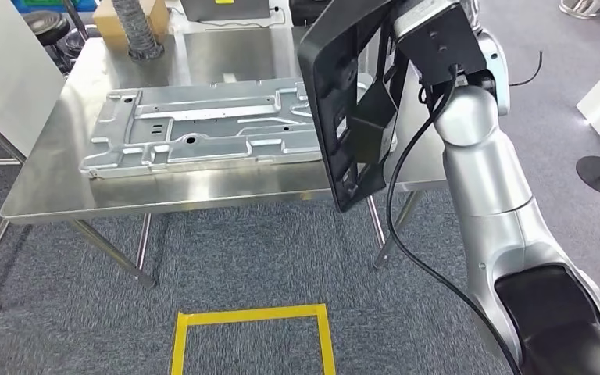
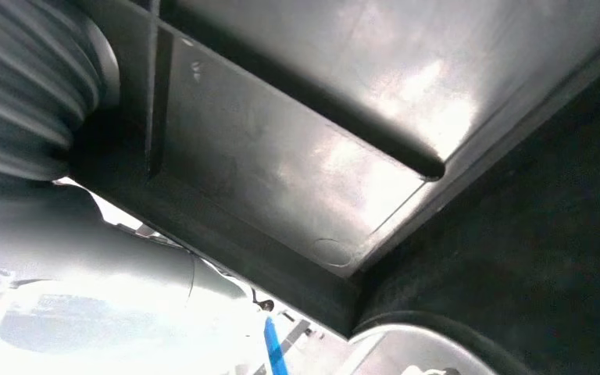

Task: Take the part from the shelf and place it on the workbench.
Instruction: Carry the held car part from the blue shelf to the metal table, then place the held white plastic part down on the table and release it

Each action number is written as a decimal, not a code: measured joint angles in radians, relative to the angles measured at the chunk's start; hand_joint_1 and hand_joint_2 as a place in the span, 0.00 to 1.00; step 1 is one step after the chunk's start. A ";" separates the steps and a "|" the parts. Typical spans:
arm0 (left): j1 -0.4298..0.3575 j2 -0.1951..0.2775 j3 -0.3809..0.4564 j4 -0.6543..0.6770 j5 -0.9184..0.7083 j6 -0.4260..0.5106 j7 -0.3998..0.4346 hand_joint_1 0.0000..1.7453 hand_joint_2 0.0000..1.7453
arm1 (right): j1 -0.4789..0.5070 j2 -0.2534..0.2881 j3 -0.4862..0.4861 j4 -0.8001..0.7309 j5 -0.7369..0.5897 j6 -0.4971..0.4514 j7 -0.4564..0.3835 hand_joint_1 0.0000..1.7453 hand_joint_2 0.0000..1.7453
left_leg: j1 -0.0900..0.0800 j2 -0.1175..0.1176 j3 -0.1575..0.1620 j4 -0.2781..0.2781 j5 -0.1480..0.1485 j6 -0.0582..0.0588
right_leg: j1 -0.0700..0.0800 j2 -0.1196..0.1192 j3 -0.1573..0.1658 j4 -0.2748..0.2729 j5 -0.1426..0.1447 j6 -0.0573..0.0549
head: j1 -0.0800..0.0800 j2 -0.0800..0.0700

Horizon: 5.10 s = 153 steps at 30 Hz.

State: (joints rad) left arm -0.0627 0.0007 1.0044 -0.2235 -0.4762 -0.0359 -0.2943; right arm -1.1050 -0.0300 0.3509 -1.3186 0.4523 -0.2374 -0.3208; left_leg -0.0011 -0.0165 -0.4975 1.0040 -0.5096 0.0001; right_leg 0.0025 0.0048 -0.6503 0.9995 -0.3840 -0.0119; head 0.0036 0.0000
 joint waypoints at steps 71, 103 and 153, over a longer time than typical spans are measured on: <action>-0.006 -0.012 0.028 0.005 -0.043 -0.017 -0.122 0.00 1.00 | -0.206 0.047 -0.004 0.328 0.047 -0.047 0.010 0.00 0.00 | 0.019 0.010 -0.195 0.269 -0.063 -0.041 | 0.003 0.004 0.024 -0.021 0.003 -0.024 | -0.008 0.000; -0.012 -0.015 0.045 0.006 -0.068 -0.004 -0.133 0.00 0.00 | -0.219 0.068 0.050 0.595 -0.003 0.027 -0.010 0.00 0.00 | 0.020 0.011 -0.226 0.248 -0.004 -0.037 | -0.005 -0.001 0.028 0.006 -0.027 -0.015 | -0.002 0.000; -0.029 -0.037 0.071 0.006 -0.118 -0.003 -0.171 0.00 0.00 | -0.403 0.138 0.213 0.934 0.441 0.167 0.068 0.00 0.00 | 0.017 0.013 -0.114 0.018 0.082 -0.014 | -0.015 -0.003 0.019 0.040 -0.042 0.026 | 0.003 0.000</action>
State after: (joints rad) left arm -0.0920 -0.0361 1.0752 -0.2178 -0.5943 -0.0385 -0.4658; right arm -1.5082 0.1085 0.5640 -0.3850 0.8938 -0.0700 -0.2531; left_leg 0.0162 -0.0038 -0.6113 1.0220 -0.4275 -0.0141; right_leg -0.0122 0.0017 -0.6309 1.0394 -0.4259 0.0138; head 0.0071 -0.0002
